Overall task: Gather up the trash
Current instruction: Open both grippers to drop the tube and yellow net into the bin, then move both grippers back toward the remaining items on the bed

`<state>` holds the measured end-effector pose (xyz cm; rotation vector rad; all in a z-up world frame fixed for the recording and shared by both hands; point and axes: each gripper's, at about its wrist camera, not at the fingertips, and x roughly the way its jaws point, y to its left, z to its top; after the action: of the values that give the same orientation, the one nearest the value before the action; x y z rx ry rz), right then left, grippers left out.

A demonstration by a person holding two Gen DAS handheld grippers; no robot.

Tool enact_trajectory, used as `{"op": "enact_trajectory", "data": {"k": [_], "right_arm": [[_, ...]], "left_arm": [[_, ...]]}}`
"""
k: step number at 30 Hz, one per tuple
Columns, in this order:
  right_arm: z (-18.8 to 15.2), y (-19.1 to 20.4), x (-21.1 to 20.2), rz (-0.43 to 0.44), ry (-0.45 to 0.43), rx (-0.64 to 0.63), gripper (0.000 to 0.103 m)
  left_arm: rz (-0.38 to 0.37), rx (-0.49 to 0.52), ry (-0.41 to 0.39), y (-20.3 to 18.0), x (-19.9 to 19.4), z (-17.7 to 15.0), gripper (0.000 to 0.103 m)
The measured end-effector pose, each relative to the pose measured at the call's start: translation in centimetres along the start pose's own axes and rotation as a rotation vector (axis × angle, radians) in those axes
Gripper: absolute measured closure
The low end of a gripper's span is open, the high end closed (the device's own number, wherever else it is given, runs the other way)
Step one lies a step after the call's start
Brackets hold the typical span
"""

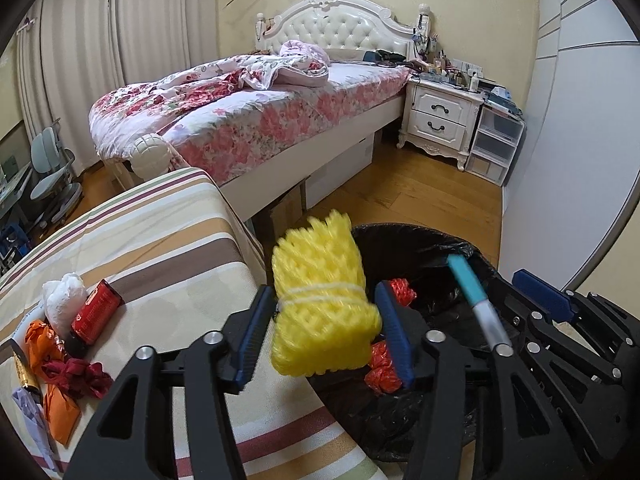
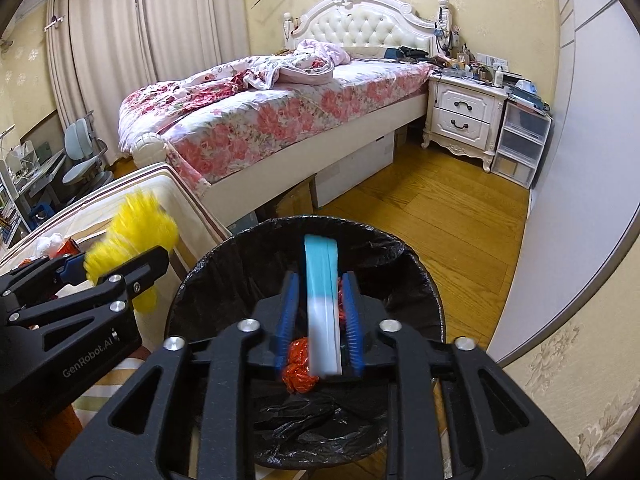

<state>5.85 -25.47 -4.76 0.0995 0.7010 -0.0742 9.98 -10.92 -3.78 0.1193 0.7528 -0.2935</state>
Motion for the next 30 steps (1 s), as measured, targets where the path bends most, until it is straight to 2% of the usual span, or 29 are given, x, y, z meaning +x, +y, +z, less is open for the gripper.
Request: {"op": "enact_trajectory", "data": {"k": [5,11,17,30], "right_arm": [[-0.1,-0.3,-0.2,-0.022,-0.004,0.018,0.063],[-0.2,-0.3,-1.0,-0.031,-0.015,0.027,0.048],[-0.5,0.7,-1.9,-0.013,-0.012,0.024,0.038],[-2.9,6.6,-3.6,0.086,0.037,-0.053,0.037]], "left_arm": [[0.004,-0.026,0.007,0.5,-0.2,-0.1,0.032],[0.044,-0.023,-0.013,1.0,-1.4,-0.4,0.028],[0.073,-0.035,-0.022,2.5,-3.2,-1.4,0.028],[0.182,-0.124,0.0,8.8,-7.2,-5.6,0.028]]}}
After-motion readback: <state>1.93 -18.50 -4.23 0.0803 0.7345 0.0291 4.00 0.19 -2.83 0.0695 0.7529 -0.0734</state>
